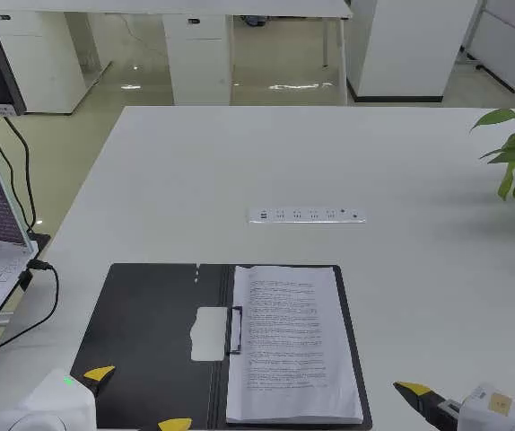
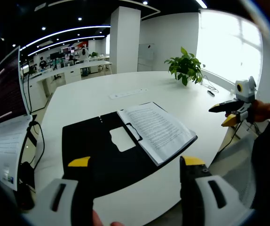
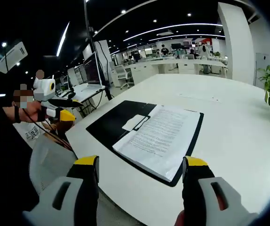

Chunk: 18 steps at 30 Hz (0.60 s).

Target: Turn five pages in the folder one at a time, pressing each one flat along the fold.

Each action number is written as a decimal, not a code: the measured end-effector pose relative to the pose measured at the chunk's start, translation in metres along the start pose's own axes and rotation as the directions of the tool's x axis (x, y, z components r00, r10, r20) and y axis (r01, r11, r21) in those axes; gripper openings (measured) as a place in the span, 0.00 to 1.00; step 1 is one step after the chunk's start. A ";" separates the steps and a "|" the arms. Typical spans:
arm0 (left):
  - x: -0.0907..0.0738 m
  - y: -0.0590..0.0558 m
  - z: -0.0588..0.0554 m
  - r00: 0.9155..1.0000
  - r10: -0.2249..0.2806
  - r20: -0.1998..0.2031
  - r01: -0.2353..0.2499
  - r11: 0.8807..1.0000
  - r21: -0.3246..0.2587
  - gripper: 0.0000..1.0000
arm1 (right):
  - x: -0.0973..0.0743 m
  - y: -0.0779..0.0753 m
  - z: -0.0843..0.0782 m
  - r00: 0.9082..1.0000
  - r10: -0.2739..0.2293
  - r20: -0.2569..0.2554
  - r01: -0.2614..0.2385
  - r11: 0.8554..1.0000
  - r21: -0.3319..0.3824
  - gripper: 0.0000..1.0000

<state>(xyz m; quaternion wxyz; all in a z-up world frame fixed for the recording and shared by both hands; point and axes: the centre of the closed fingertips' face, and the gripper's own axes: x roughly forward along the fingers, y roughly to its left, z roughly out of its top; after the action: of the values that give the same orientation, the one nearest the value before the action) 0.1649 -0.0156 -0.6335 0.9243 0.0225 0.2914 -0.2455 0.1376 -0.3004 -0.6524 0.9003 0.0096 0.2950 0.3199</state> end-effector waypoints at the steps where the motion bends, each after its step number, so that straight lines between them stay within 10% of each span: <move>1: 0.000 0.000 0.000 1.000 -0.001 -0.002 0.001 1.000 0.001 0.75 | 0.000 -0.001 -0.001 1.000 -0.001 -0.001 0.001 1.000 0.001 0.71; 18: -0.011 -0.006 -0.001 1.000 -0.007 -0.021 0.007 1.000 0.023 0.74 | 0.005 0.015 -0.001 0.999 0.036 0.002 -0.036 0.999 -0.005 0.71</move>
<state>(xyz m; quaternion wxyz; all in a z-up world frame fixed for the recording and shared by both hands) 0.1535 -0.0162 -0.6279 0.9200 0.0345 0.2984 -0.2518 0.1314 -0.2859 -0.6531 0.8948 0.0131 0.2930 0.3367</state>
